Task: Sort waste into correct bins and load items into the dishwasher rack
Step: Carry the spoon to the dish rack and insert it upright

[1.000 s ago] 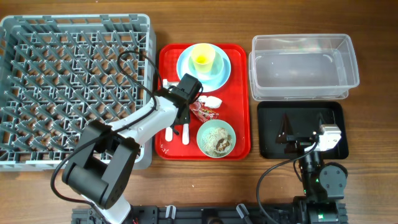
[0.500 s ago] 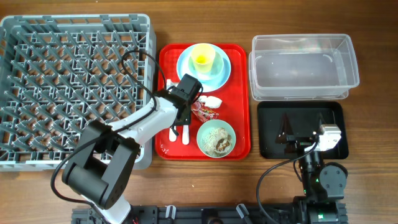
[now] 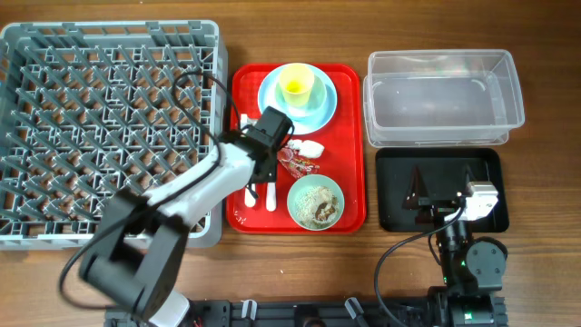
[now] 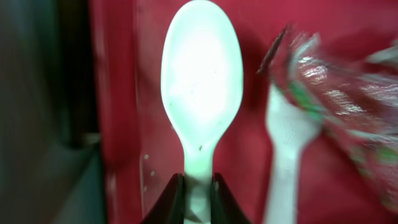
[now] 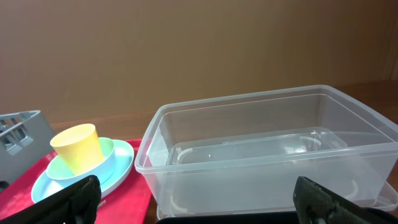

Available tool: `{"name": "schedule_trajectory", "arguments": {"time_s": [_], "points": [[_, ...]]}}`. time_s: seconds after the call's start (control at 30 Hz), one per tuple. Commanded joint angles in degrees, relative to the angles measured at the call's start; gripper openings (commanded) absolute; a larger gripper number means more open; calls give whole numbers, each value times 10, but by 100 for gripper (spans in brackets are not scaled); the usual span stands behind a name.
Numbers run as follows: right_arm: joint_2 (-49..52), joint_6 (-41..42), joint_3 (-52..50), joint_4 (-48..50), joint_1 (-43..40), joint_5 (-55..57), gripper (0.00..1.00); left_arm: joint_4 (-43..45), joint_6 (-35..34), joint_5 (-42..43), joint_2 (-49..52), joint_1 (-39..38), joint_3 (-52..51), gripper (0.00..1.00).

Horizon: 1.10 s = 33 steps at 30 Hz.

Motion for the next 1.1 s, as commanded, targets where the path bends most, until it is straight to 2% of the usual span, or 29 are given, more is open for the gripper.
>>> {"name": "schedule_trajectory", "arguments": {"time_s": [0.0,0.1,0.23,0.4,0.57,0.73,0.83,0.97,1.07], "points": [[-1,-10,-1,2,3,-5,100,-19,33,3,-82,19,31,5],[-1,-10,-1,2,3,-5,100,-57,61,-4,-130,61,59,4],[-1,-10,-1,2,3,-5,100,-50,92,-36,-168,127,72,4],[-1,-10,-1,2,3,-5,100,-41,123,-36,-166,214,72,4],[-1,-10,-1,2,3,-5,100,-14,169,-39,-156,265,72,4],[-1,-10,-1,2,3,-5,100,17,224,-38,-137,288,72,4],[-1,-10,-1,2,3,-5,100,17,224,-39,-113,288,71,4],[-1,-10,-1,2,3,-5,100,54,247,-126,-74,288,71,4],[-1,-10,-1,2,3,-5,100,82,284,-149,-73,288,71,4]]}}
